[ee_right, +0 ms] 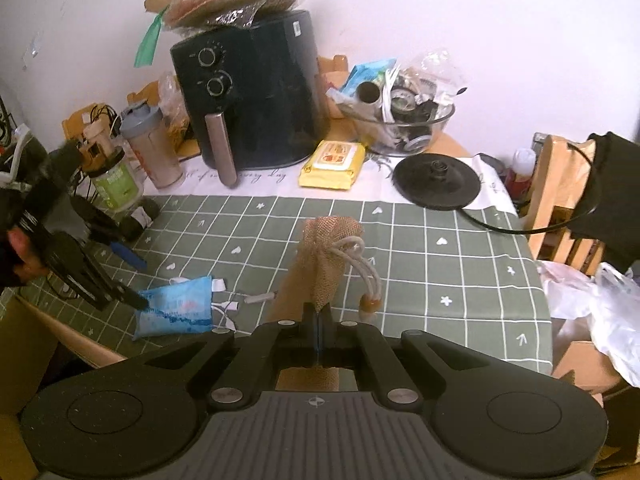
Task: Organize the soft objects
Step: 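Lift the pouch with the right gripper while the left grasps the blue wipes packet, then lower the blue packet into the box with the left gripper while the right carries the pouch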
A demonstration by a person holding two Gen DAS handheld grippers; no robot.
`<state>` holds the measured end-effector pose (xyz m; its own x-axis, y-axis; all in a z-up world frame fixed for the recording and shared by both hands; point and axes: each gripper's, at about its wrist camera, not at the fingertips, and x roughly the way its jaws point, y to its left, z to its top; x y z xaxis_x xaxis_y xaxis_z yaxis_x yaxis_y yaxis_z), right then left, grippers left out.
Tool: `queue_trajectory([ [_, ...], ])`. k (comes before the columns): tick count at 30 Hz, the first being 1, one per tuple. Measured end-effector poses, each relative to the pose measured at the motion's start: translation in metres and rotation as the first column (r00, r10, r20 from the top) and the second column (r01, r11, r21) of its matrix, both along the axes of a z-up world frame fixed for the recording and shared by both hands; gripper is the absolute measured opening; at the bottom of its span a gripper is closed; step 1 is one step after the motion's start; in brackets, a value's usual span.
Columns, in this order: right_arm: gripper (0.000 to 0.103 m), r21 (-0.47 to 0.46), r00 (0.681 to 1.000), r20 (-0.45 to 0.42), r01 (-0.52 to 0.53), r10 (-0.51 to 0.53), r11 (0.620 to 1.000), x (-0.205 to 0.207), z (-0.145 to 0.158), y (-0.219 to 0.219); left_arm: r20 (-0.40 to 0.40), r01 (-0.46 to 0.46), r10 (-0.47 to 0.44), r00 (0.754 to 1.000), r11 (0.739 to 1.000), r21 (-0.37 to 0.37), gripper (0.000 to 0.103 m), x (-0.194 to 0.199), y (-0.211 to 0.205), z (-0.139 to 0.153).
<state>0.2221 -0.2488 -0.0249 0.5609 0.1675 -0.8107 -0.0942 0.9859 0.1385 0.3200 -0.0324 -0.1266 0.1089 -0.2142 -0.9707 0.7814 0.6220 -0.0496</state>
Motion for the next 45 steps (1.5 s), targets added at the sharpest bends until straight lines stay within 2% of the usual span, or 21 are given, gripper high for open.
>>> queue_trajectory([
  [5, 0.003, 0.006, 0.999, 0.009, 0.031, -0.031, 1.0, -0.009, 0.004, -0.003, -0.034, 0.051, -0.05, 0.998, 0.998, 0.03, 0.064, 0.0, -0.01, -0.021],
  [8, 0.003, 0.008, 0.999, 0.009, 0.046, -0.046, 0.999, -0.014, 0.005, -0.005, -0.022, 0.087, -0.086, 0.996, 0.995, 0.056, 0.073, -0.002, -0.016, -0.031],
  [15, 0.003, 0.011, 0.996, 0.009, 0.086, -0.086, 0.996, -0.026, 0.006, -0.01, -0.001, 0.13, -0.131, 0.991, 0.987, 0.089, 0.076, -0.007, -0.024, -0.046],
  [17, 0.003, 0.011, 0.996, 0.01, 0.093, -0.093, 0.996, -0.028, 0.007, -0.011, 0.006, 0.132, -0.133, 0.991, 0.988, 0.08, 0.074, -0.007, -0.023, -0.047],
  [19, 0.003, 0.009, 0.995, 0.011, 0.095, -0.095, 0.995, -0.029, 0.008, -0.012, 0.013, 0.131, -0.132, 0.991, 0.989, 0.076, 0.066, -0.007, -0.021, -0.045],
  [22, 0.003, 0.008, 0.995, 0.015, 0.094, -0.094, 0.996, -0.031, 0.011, -0.012, 0.002, 0.114, -0.114, 0.993, 0.991, 0.066, 0.061, -0.005, -0.017, -0.042],
  [27, 0.003, 0.013, 0.996, 0.027, 0.088, -0.088, 0.996, -0.031, 0.014, -0.013, 0.025, 0.082, -0.082, 0.996, 0.997, 0.016, 0.06, -0.002, -0.007, -0.025],
  [35, 0.003, 0.031, 0.997, 0.055, 0.054, -0.055, 0.998, -0.028, 0.026, -0.006, 0.109, 0.011, -0.005, 0.994, 0.998, -0.057, 0.06, -0.001, 0.005, 0.013],
  [42, 0.003, 0.057, 0.996, 0.088, 0.011, -0.016, 0.998, -0.024, 0.043, 0.0, 0.181, -0.061, 0.085, 0.98, 0.989, -0.134, 0.06, -0.008, 0.016, 0.052],
  [45, 0.003, 0.075, 0.995, 0.097, -0.01, 0.002, 0.997, -0.022, 0.05, 0.003, 0.17, -0.122, 0.156, 0.973, 0.973, -0.195, 0.06, -0.01, 0.023, 0.071],
])
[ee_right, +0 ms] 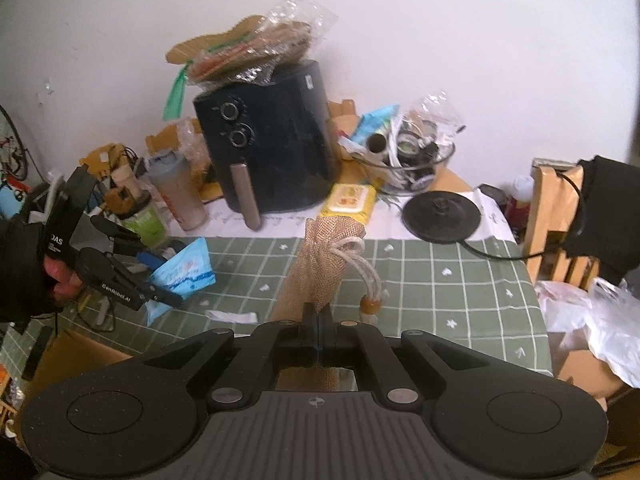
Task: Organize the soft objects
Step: 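Lower the blue packet into the box with the left gripper while the right carries the pouch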
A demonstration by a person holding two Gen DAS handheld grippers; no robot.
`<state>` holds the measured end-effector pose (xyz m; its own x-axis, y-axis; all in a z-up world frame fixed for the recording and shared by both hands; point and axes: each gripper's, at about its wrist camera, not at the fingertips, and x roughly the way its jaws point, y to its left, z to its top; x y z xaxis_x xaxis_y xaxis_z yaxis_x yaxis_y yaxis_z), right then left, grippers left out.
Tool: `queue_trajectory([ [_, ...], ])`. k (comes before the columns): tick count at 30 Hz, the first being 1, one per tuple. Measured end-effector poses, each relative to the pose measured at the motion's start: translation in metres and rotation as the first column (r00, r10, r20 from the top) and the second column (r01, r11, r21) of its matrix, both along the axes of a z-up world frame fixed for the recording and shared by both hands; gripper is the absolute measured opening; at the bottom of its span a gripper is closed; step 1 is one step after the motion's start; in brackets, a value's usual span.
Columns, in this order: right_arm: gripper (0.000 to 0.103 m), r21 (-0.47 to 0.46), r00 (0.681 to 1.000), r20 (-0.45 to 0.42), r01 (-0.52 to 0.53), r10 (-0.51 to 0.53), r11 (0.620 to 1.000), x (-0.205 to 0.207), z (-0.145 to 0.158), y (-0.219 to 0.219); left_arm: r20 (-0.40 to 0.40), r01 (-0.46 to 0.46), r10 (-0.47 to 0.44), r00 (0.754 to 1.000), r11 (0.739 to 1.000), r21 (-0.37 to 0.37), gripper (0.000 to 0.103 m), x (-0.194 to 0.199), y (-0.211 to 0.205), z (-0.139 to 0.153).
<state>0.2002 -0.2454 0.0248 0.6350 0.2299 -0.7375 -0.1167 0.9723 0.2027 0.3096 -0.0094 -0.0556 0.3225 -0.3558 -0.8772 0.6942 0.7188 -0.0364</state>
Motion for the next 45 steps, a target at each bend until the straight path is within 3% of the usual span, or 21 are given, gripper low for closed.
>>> queue_trajectory([
  [9, 0.003, 0.071, 0.998, 0.001, -0.058, 0.058, 0.996, 0.006, 0.014, 0.01, 0.012, -0.18, 0.183, 0.983, 0.975, -0.127, 0.06, -0.026, 0.017, 0.06],
  [17, 0.003, 0.116, 0.992, 0.025, -0.128, 0.126, 0.985, 0.0, 0.032, 0.019, -0.002, -0.263, 0.266, 0.964, 0.951, -0.164, 0.06, -0.067, 0.027, 0.088],
  [30, 0.003, 0.19, 0.979, 0.015, -0.204, 0.205, 0.96, -0.019, 0.034, 0.031, -0.144, -0.396, 0.372, 0.917, 0.892, -0.219, 0.06, -0.132, 0.03, 0.078],
  [34, 0.003, 0.2, 0.974, 0.016, -0.226, 0.227, 0.953, -0.024, 0.035, 0.033, -0.247, -0.47, 0.412, 0.877, 0.843, -0.261, 0.062, -0.143, 0.033, 0.065],
  [38, 0.003, 0.209, 0.967, 0.012, -0.252, 0.255, 0.945, -0.029, 0.035, 0.035, -0.34, -0.546, 0.455, 0.823, 0.799, -0.254, 0.069, -0.151, 0.036, 0.048],
  [41, 0.003, 0.216, 0.964, 0.008, -0.263, 0.267, 0.94, -0.033, 0.035, 0.036, -0.333, -0.561, 0.472, 0.816, 0.785, -0.263, 0.075, -0.162, 0.038, 0.046],
  [45, 0.003, 0.223, 0.96, 0.0, -0.274, 0.281, 0.936, -0.038, 0.033, 0.036, -0.234, -0.567, 0.523, 0.82, 0.797, -0.207, 0.075, -0.174, 0.038, 0.051],
])
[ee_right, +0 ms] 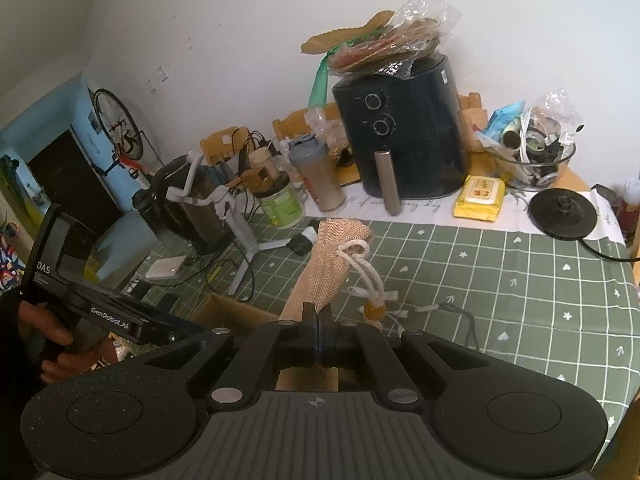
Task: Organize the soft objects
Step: 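Lower the blue packet into the box with the left gripper while the right carries the pouch, then drop the brown pouch into the box and open the right gripper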
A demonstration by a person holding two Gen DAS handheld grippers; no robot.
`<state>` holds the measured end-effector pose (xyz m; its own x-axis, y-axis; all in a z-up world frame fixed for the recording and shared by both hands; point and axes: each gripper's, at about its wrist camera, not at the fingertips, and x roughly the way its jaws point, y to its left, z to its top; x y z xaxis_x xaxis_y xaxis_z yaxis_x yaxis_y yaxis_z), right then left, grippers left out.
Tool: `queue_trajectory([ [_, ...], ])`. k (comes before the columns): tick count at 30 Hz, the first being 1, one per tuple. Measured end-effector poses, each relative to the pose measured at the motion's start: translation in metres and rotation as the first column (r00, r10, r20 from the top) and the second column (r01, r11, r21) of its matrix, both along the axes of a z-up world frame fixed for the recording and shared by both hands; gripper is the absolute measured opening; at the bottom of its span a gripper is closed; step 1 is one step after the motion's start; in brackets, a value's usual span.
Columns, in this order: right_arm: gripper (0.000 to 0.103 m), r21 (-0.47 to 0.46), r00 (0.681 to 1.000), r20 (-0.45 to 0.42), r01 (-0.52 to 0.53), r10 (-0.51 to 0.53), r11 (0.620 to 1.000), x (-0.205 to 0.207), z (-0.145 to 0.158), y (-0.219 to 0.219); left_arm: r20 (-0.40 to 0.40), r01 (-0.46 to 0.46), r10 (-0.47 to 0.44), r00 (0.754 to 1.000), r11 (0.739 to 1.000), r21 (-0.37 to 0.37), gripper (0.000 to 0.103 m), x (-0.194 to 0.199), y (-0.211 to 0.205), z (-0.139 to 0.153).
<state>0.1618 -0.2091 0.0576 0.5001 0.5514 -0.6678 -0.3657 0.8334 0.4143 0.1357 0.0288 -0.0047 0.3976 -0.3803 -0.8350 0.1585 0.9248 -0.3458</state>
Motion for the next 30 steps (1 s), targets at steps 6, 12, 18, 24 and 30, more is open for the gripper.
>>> queue_trajectory([
  [6, 0.003, 0.007, 1.0, -0.012, -0.023, 0.024, 1.0, -0.007, -0.003, 0.003, 0.075, -0.071, 0.065, 0.995, 0.995, 0.076, 0.075, -0.011, 0.015, 0.013],
  [12, 0.003, 0.025, 0.998, -0.021, -0.064, 0.064, 0.998, -0.007, -0.006, 0.014, 0.099, -0.148, 0.14, 0.985, 0.986, 0.082, 0.075, -0.018, 0.029, 0.02],
  [18, 0.003, 0.055, 0.991, -0.014, -0.129, 0.13, 0.99, -0.002, -0.004, 0.032, 0.106, -0.18, 0.17, 0.98, 0.98, 0.087, 0.075, -0.026, 0.035, 0.023],
  [24, 0.003, 0.098, 0.98, -0.016, -0.198, 0.2, 0.975, 0.004, -0.008, 0.052, 0.112, -0.194, 0.185, 0.976, 0.977, 0.082, 0.075, -0.036, 0.038, 0.024],
  [30, 0.056, -0.011, 0.954, -0.155, -0.262, 0.257, 0.965, 0.011, -0.044, 0.077, 0.116, -0.193, 0.182, 0.976, 0.977, 0.093, 0.075, -0.043, 0.037, 0.025],
])
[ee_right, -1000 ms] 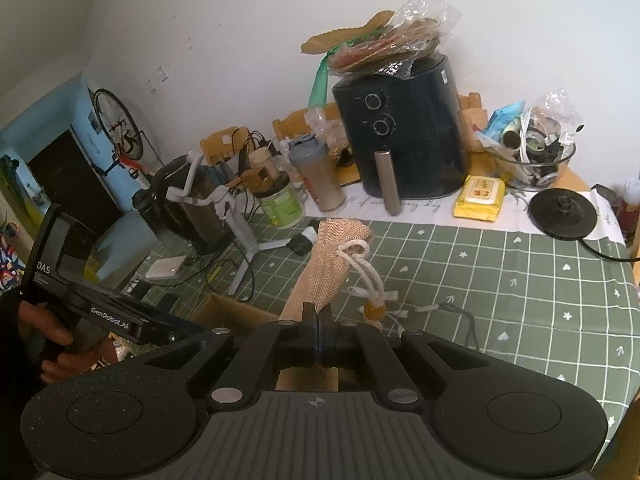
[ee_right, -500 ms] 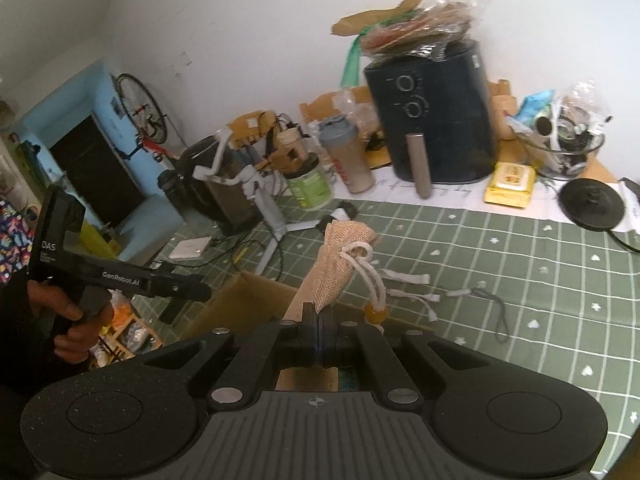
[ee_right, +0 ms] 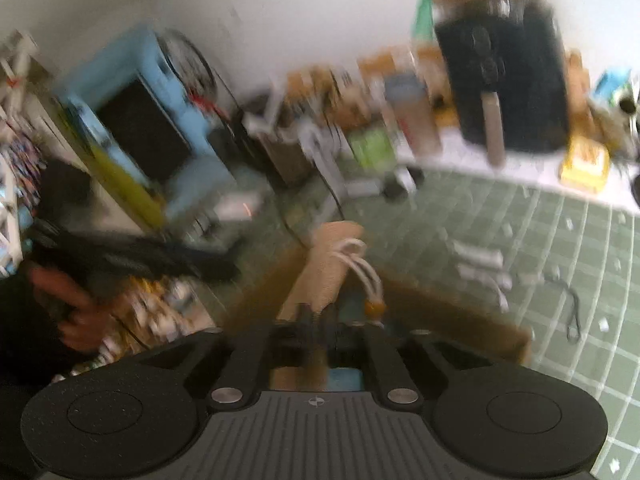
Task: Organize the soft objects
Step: 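Drop the brown pouch into the box and open the right gripper, then move the left gripper toward the black-and-white wrapped roll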
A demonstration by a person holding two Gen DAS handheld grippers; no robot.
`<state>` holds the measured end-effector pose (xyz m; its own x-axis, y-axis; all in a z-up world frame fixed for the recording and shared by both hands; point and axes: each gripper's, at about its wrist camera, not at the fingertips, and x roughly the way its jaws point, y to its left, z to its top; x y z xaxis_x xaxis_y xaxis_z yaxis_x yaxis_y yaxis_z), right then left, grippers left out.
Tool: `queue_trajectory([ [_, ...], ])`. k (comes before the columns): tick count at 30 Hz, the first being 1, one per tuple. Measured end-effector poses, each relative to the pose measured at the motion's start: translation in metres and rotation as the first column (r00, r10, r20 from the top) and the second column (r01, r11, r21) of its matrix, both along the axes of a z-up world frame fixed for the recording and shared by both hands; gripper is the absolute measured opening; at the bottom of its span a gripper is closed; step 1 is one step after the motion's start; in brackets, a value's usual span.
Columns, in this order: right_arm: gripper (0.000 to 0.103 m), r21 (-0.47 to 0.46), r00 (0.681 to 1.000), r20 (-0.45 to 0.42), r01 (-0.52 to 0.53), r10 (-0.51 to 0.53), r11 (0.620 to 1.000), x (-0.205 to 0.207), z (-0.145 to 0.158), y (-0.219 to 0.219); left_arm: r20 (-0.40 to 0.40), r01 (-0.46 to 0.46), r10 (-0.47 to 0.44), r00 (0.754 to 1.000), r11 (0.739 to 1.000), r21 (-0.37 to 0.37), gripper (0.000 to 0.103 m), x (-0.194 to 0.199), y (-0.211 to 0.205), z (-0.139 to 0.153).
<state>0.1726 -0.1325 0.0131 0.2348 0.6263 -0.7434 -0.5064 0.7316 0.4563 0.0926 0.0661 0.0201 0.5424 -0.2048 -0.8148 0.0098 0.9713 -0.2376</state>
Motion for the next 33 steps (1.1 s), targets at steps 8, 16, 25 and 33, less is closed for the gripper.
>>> queue_trajectory([
  [8, 0.097, -0.117, 1.0, 0.031, 0.005, -0.002, 0.993, -0.015, -0.009, -0.002, -0.012, -0.009, 0.009, 1.0, 1.0, 0.016, 0.075, -0.003, 0.0, -0.001],
  [16, 0.103, -0.129, 0.996, 0.066, 0.066, -0.058, 0.989, -0.018, -0.001, -0.013, 0.003, 0.032, -0.032, 0.999, 0.999, 0.032, 0.075, 0.002, -0.013, 0.003],
  [25, 0.103, -0.162, 0.985, 0.085, 0.159, -0.147, 0.974, -0.026, 0.002, -0.038, 0.005, 0.094, -0.094, 0.996, 0.994, 0.059, 0.075, 0.012, -0.029, 0.005],
  [33, 0.103, -0.169, 0.967, 0.1, 0.247, -0.233, 0.954, -0.029, 0.002, -0.058, 0.022, 0.131, -0.133, 0.991, 0.988, 0.08, 0.075, 0.018, -0.04, 0.006],
])
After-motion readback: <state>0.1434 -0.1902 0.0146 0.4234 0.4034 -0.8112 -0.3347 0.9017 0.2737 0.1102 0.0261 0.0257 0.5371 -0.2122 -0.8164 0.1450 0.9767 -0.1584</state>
